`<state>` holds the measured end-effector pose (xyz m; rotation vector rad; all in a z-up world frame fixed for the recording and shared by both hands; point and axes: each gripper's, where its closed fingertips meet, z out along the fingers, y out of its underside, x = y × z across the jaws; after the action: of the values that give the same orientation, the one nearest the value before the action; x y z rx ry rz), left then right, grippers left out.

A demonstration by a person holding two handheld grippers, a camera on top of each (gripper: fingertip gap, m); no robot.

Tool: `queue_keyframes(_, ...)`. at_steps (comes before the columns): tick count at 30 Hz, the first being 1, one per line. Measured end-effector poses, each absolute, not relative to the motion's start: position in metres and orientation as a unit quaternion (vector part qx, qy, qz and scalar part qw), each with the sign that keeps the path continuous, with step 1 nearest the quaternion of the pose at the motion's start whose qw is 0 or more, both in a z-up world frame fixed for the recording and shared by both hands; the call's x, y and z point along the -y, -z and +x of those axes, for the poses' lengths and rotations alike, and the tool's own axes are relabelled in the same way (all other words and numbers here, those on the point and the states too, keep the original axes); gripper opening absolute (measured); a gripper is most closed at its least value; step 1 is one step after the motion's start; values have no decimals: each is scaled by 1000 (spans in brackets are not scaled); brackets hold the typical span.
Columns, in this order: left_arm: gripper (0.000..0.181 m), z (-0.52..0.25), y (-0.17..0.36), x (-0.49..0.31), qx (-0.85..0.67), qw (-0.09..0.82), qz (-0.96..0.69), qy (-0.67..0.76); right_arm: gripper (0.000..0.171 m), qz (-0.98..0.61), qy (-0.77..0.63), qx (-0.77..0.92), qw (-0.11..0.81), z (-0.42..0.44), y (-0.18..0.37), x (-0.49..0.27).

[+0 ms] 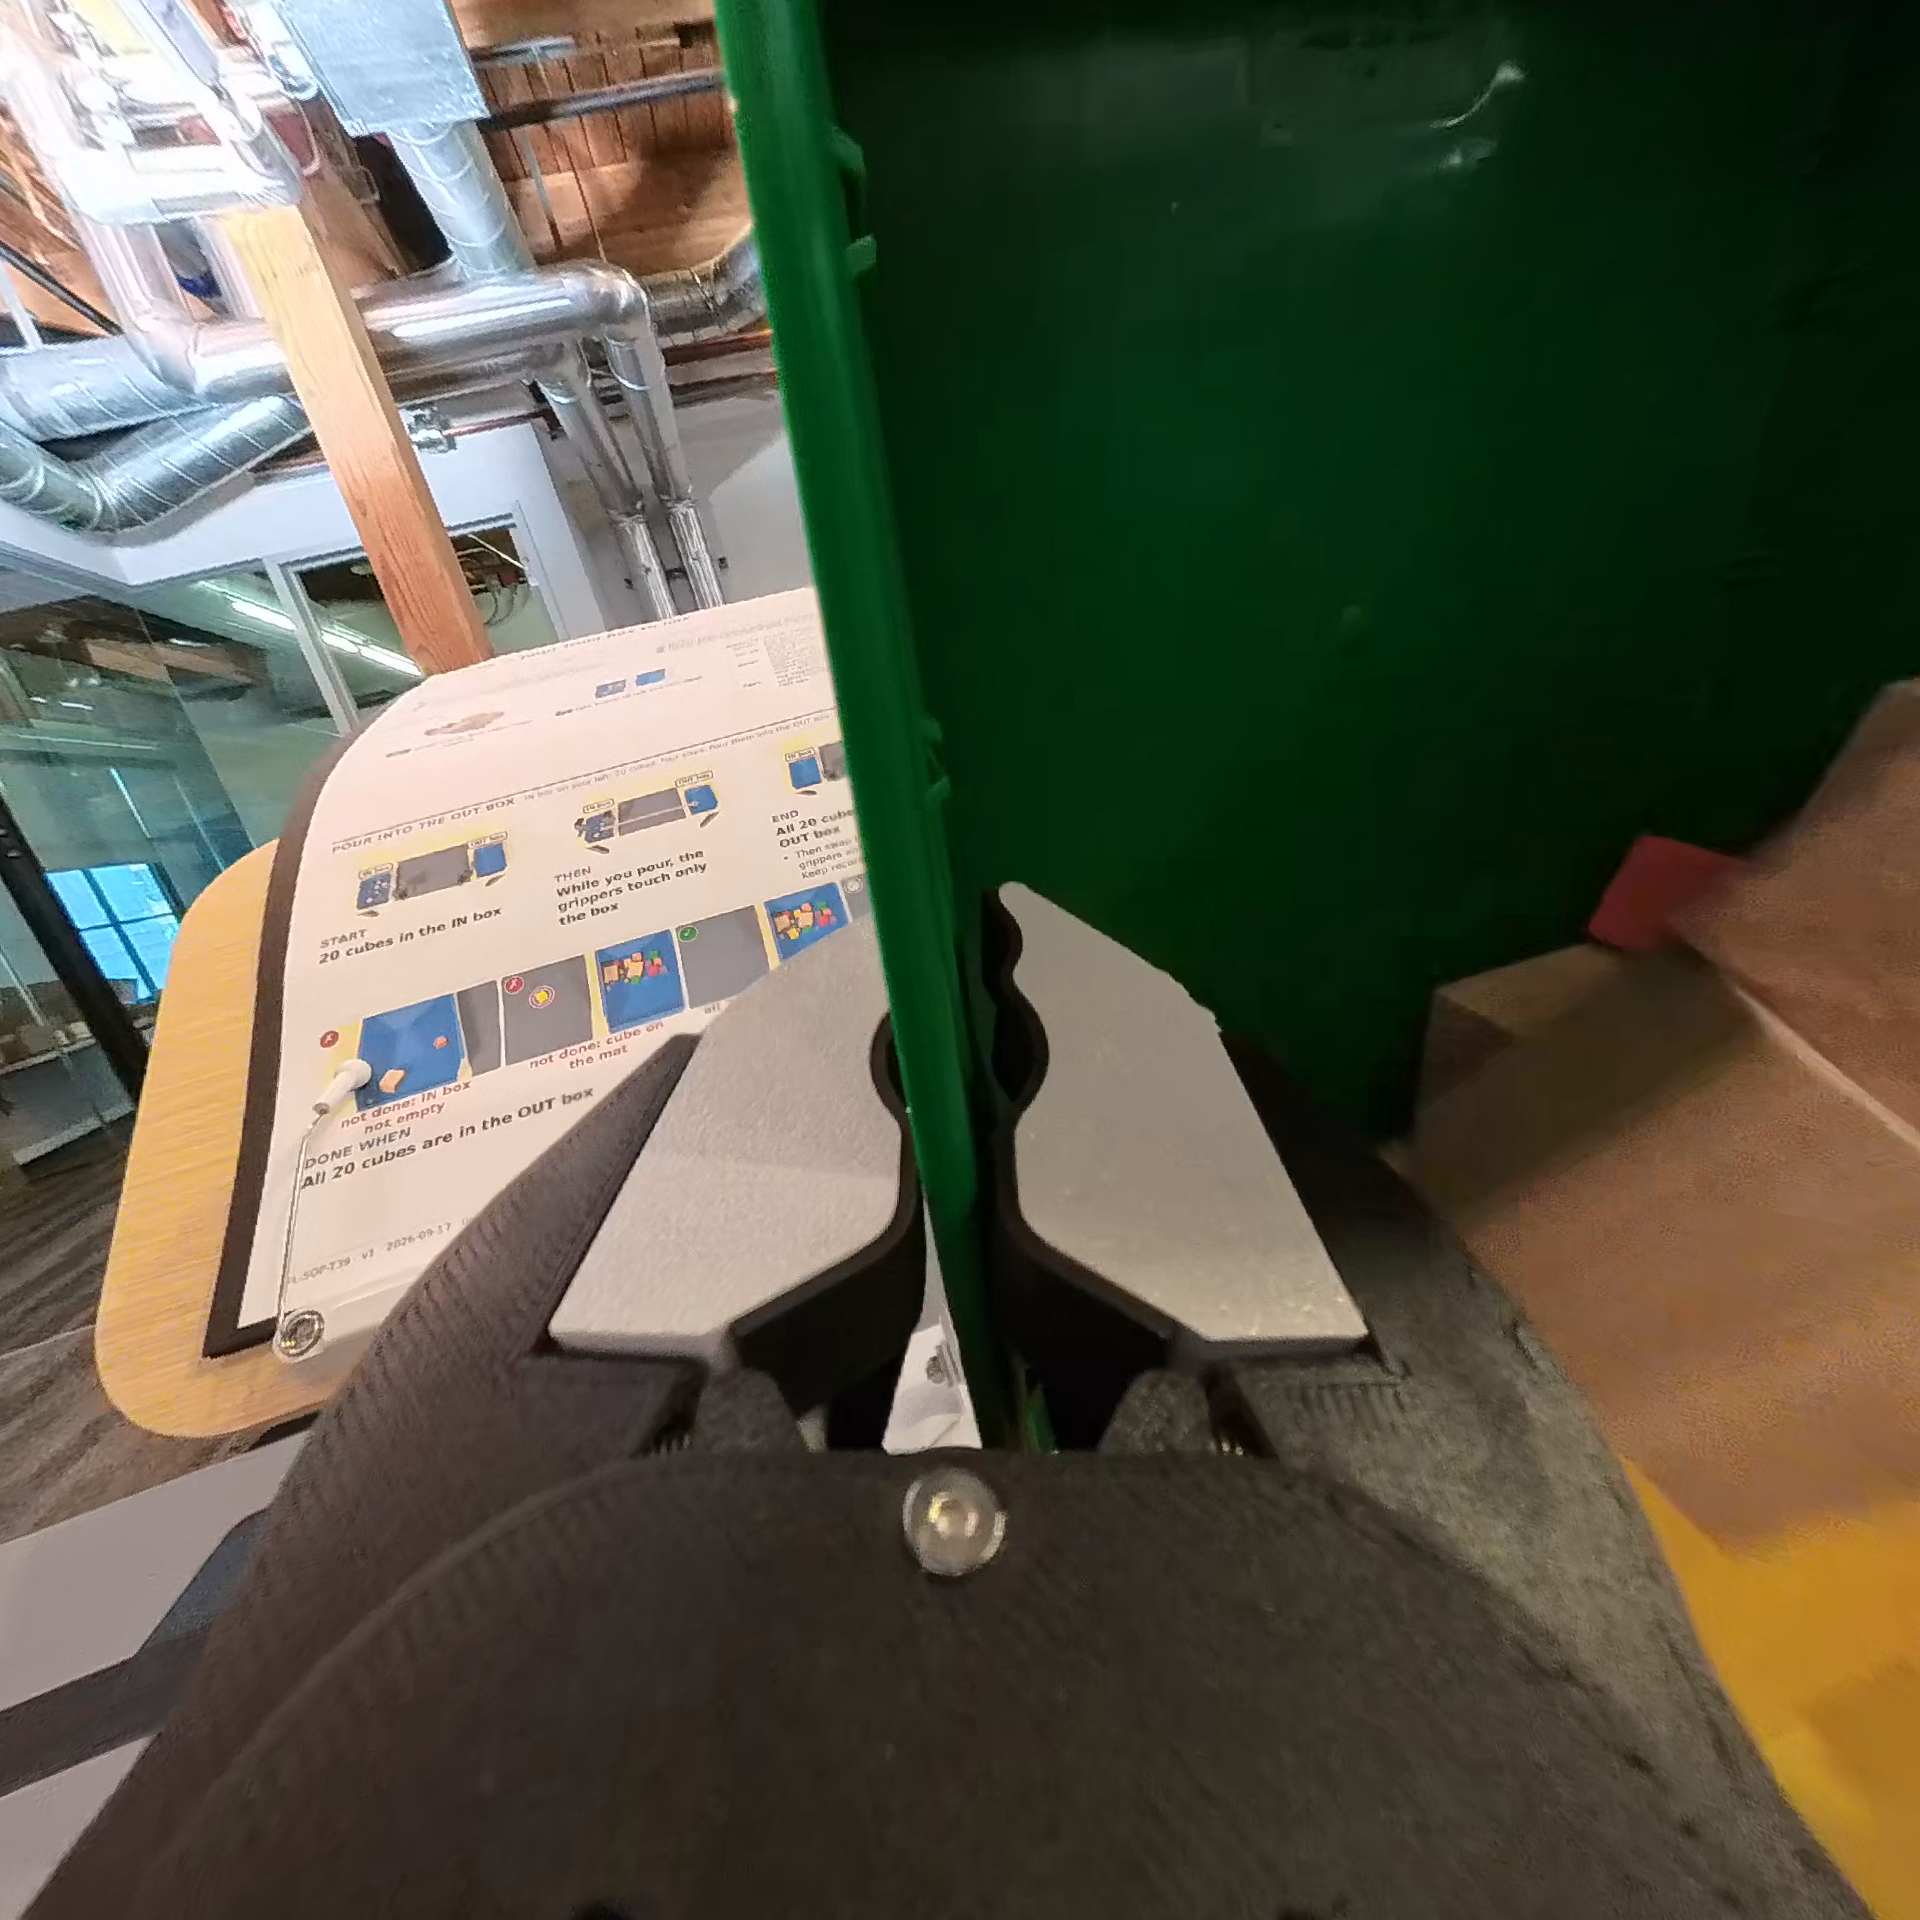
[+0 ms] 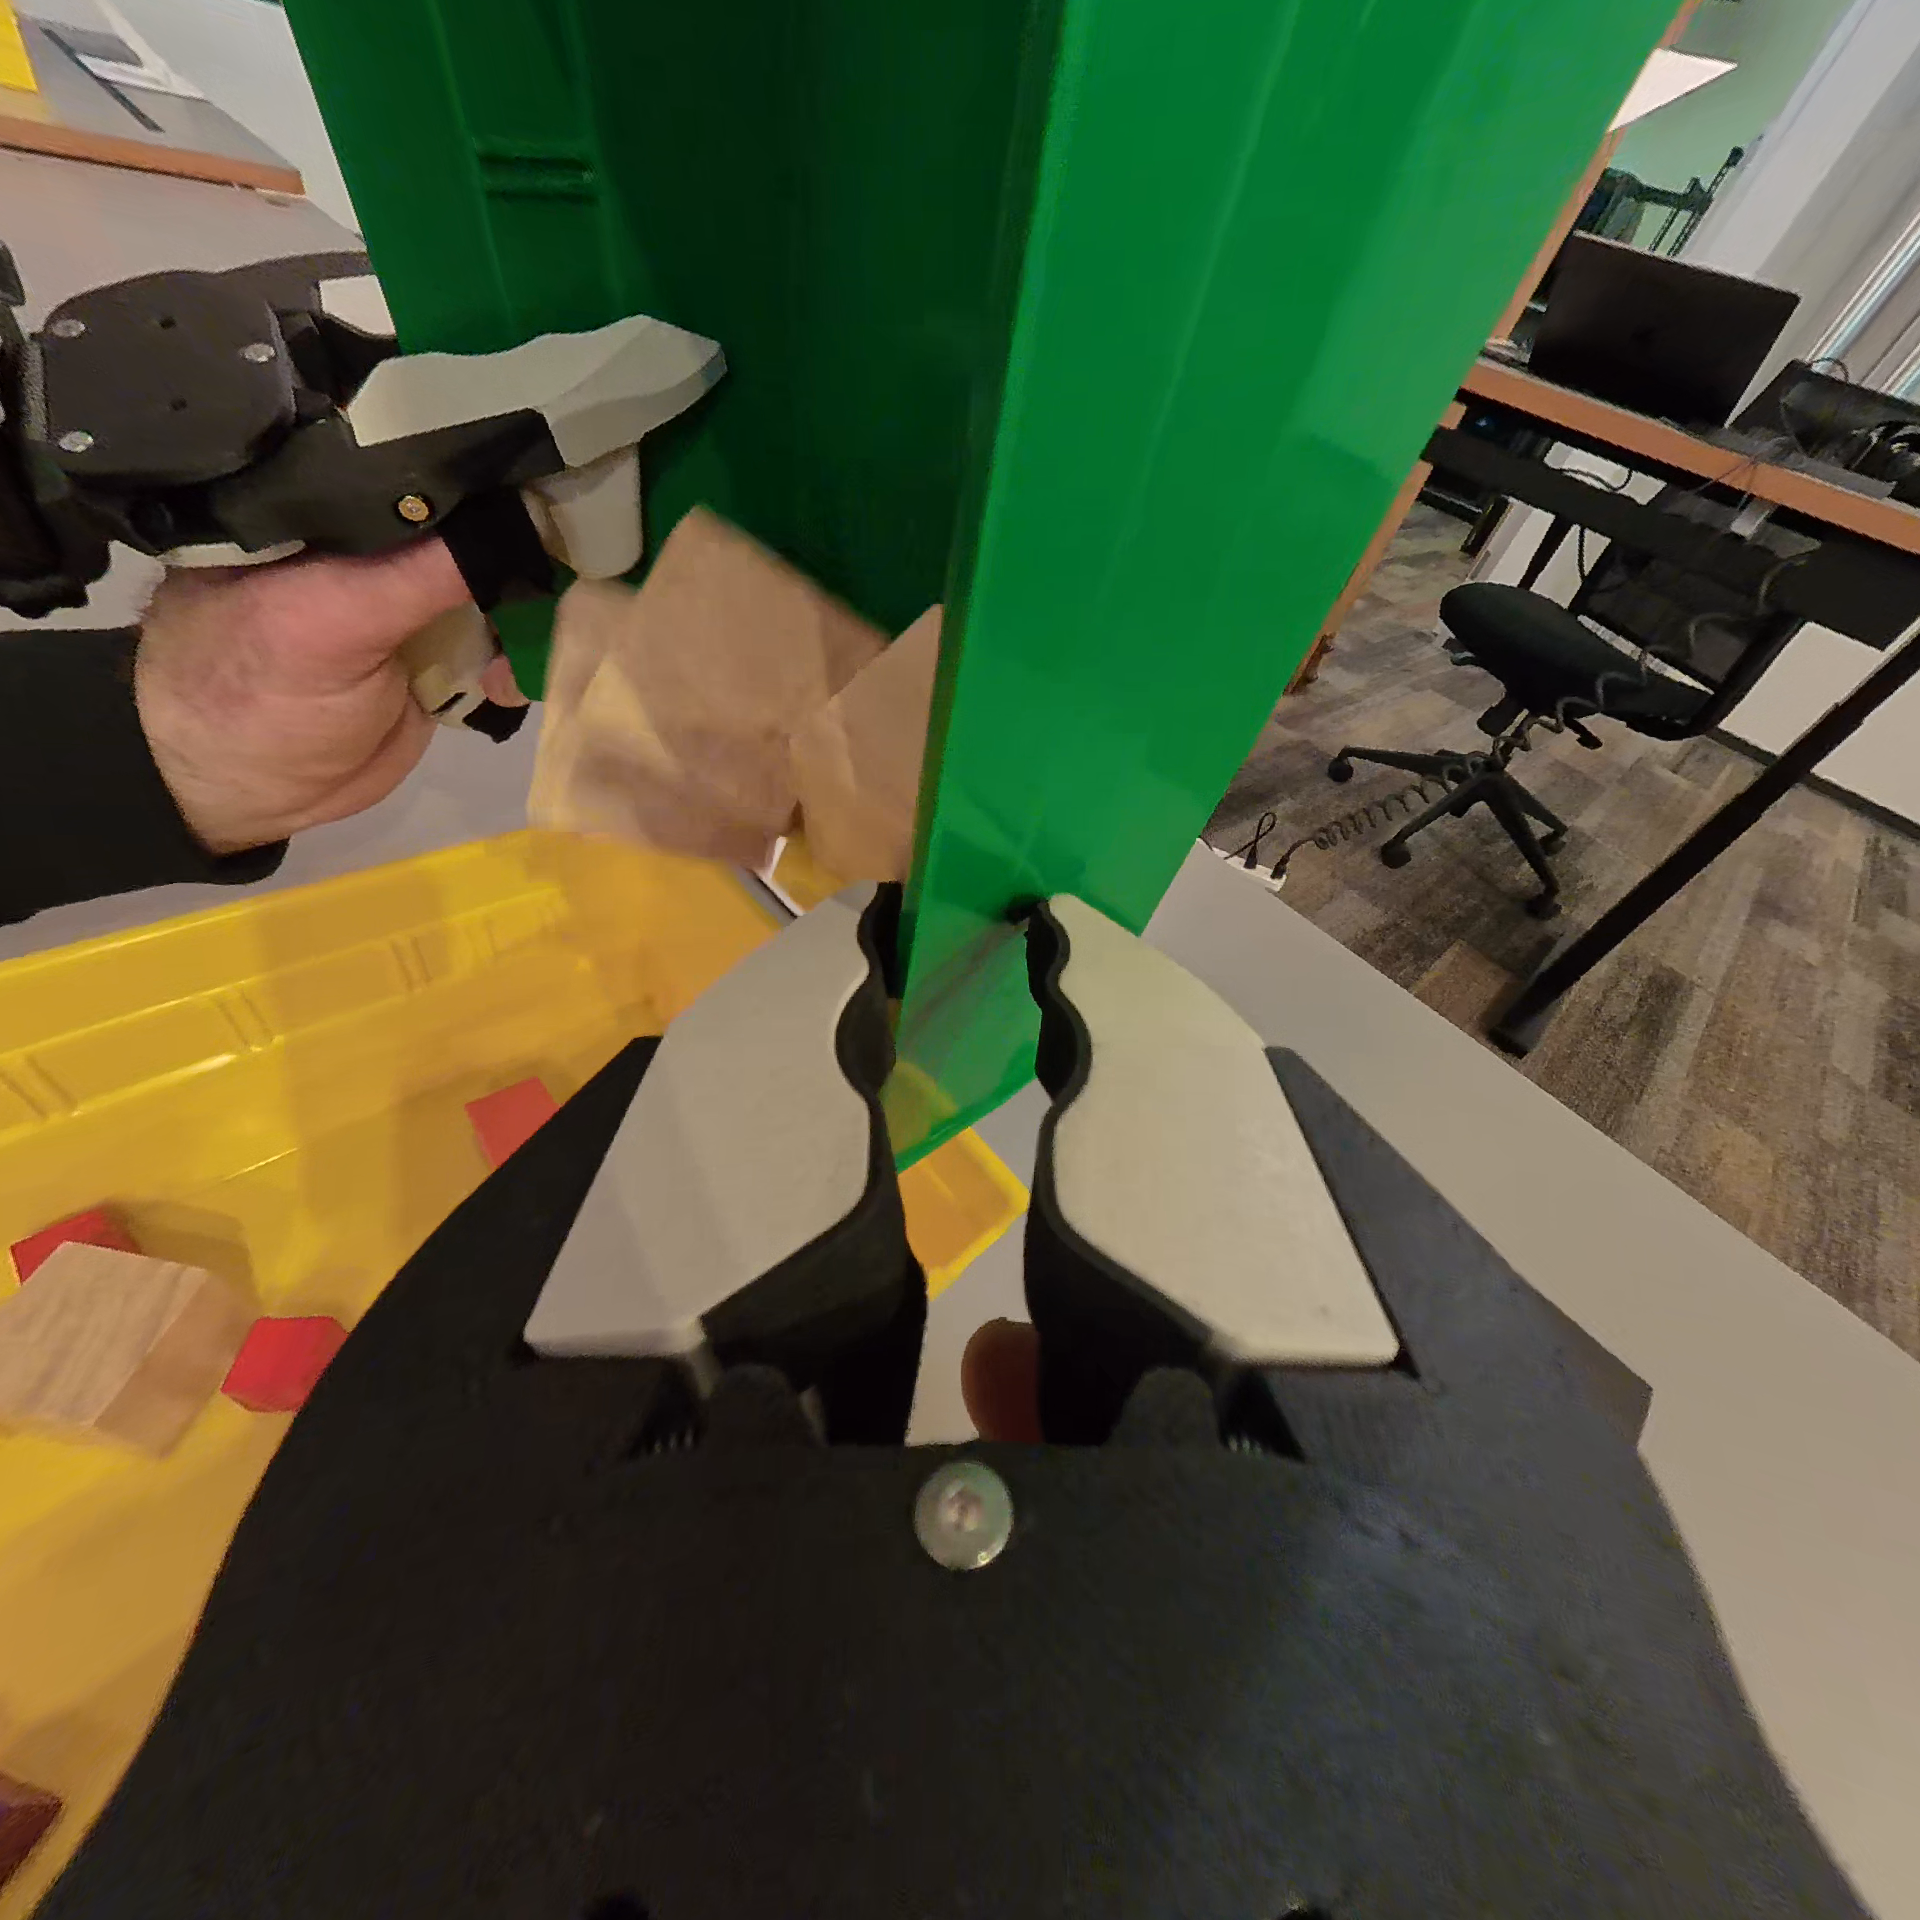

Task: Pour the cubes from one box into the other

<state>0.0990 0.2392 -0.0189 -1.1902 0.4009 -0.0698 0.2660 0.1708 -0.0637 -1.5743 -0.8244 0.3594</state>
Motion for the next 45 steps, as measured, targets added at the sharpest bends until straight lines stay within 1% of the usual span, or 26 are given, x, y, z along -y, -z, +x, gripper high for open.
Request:
queue_keyframes(6,7,101,20,-242,-190,810,-555,28,19,-691,-148,358,610,266,68,-171)
queue_keyframes(16,7,99,14,-234,-183,821,-540,30,19,-676,-146,360,626,264,60,-166)
queue_keyframes(22,11,101,4,-221,-190,834,-516,34,19,-660,-146,355,646,265,53,-160)
queue_keyframes(31,13,102,-3,-212,-188,841,-506,40,18,-650,-145,356,656,266,44,-154)
queue_keyframes(38,18,105,-7,-198,-185,844,-498,67,18,-636,-150,348,672,268,34,-144)
queue_keyframes(41,17,107,-3,-199,-189,841,-502,67,18,-645,-142,350,665,270,41,-143)
queue_keyframes(45,15,107,-10,-195,-182,845,-497,67,18,-637,-147,342,675,271,30,-137)
